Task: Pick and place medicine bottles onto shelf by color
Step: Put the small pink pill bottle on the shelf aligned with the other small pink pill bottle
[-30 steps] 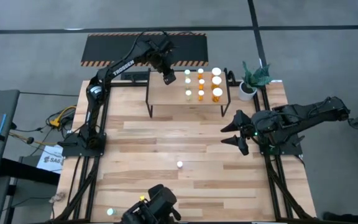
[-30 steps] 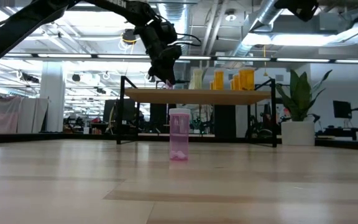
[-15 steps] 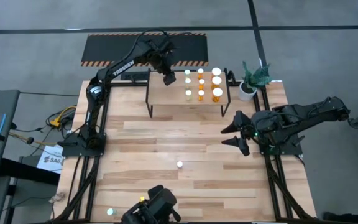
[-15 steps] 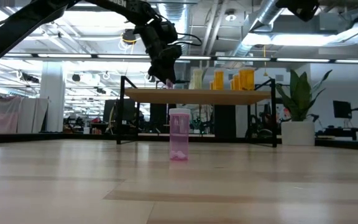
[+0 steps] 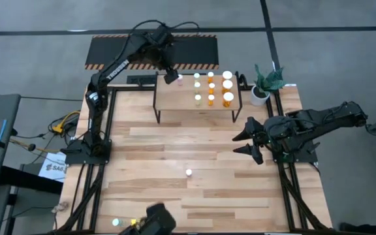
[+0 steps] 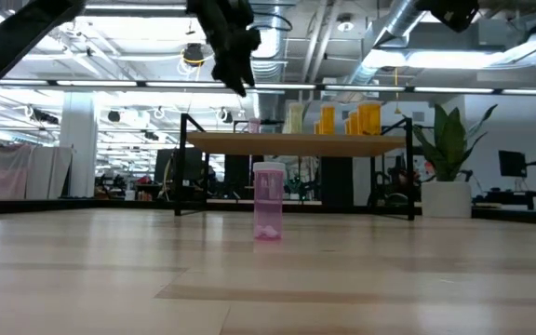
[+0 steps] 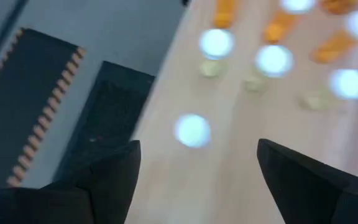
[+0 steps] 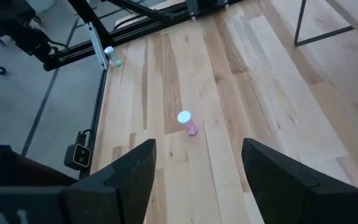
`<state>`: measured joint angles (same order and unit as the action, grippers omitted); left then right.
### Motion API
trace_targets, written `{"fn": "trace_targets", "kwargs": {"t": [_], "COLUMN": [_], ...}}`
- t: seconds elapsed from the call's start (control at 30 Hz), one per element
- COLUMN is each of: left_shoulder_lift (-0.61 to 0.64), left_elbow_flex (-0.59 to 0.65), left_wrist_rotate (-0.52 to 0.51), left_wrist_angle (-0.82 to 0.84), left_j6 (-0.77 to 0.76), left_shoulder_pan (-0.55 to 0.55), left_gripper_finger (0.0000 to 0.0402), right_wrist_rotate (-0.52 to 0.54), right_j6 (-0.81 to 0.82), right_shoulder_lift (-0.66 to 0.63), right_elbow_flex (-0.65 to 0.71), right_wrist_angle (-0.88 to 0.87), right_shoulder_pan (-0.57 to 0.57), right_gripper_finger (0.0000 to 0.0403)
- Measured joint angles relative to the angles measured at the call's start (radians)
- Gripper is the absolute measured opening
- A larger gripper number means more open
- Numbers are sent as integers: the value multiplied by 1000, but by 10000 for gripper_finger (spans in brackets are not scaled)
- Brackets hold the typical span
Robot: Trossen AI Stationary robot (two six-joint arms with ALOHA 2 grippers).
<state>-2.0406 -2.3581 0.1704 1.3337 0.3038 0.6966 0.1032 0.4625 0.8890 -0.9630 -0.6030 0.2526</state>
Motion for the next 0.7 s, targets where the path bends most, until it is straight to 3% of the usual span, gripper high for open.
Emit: {"fn": "trace_targets", "kwargs": {"t": [0.17,0.3,0.5,0.7], "left_shoulder_lift": [57,72,73,73], "left_elbow_flex": [21,22,23,85], "left_wrist_rotate": [209,264,259,61], "left_wrist_angle": [134,216,237,160], "left_j6": [-40,-74,-128,-274], "left_shoulder_pan": [-72,-211,-511,-768], "left_gripper_finger": [304,292,275,273], "right_wrist_rotate": [0,0,0,0], "right_j6": [0,-22,-27,-27], "right_shoulder_lift": [0,0,0,0], "right_elbow_flex": [0,0,0,0], "right_wrist_angle": [-2,-3,-3,-4], "right_shoulder_pan": [5,23,70,146], "right_gripper_finger": [260,260,260,260]}}
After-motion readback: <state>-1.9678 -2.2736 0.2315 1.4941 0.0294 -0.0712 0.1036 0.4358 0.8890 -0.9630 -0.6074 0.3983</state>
